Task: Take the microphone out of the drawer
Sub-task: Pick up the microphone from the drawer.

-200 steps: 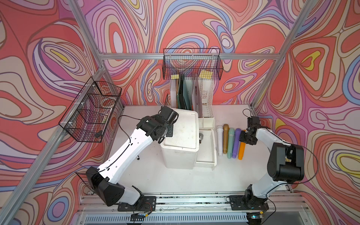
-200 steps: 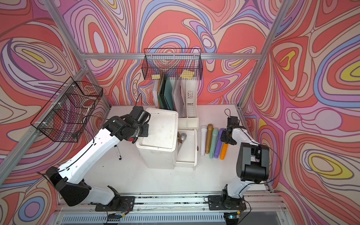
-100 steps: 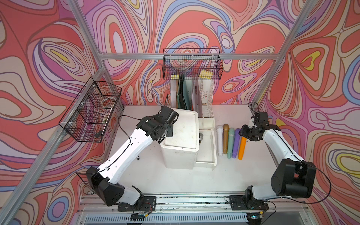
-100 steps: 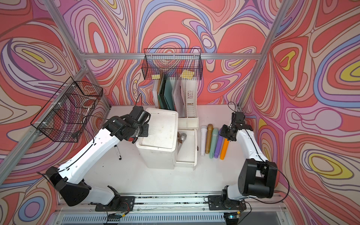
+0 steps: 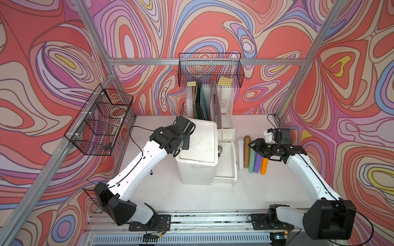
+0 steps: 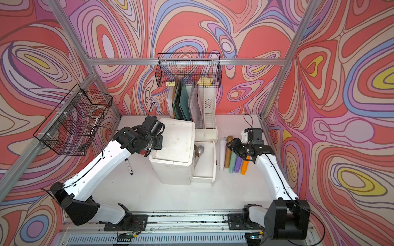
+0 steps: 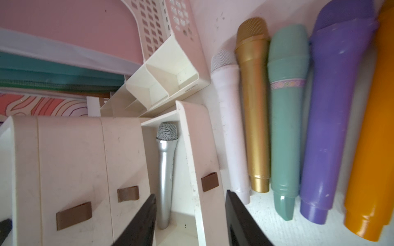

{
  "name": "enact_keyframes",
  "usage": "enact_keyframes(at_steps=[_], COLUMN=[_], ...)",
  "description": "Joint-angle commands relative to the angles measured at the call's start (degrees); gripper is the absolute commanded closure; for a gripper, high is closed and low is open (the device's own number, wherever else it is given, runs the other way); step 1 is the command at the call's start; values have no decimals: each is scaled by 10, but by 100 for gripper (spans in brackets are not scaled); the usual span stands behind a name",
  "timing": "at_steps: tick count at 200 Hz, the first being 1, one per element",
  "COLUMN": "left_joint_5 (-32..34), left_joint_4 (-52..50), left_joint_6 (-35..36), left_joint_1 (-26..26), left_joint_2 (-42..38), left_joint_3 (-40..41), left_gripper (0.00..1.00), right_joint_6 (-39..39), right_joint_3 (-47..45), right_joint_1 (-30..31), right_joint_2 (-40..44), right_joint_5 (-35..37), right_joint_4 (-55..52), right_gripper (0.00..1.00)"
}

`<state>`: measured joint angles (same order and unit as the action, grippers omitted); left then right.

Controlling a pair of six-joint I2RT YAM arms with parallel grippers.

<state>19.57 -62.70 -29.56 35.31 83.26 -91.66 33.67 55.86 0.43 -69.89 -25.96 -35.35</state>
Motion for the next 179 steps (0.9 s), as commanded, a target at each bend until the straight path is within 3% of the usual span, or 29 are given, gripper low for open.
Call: enact_keyframes(at_steps=[1,38,97,179], left_joint_5=[40,37,39,39], left_joint_4=[-45,-45,-46,-46], left_joint_6=[25,23,21,20], left_joint_1=[-3,-2,-2,-2], left_joint_2=[21,23,21,22], left_joint_3=[8,8,13,15], left_gripper=[100,100,100,100], right_joint_6=[83,154,205,250], right_joint_3=[-31,-67,-67,-3], right_joint_1=[46,141,250,305], right_joint_2=[20,7,-86,-219], right_joint_5=[-7,30,78,183], right_joint_4=[69,142,214,210], right_gripper=[48,48,48,49])
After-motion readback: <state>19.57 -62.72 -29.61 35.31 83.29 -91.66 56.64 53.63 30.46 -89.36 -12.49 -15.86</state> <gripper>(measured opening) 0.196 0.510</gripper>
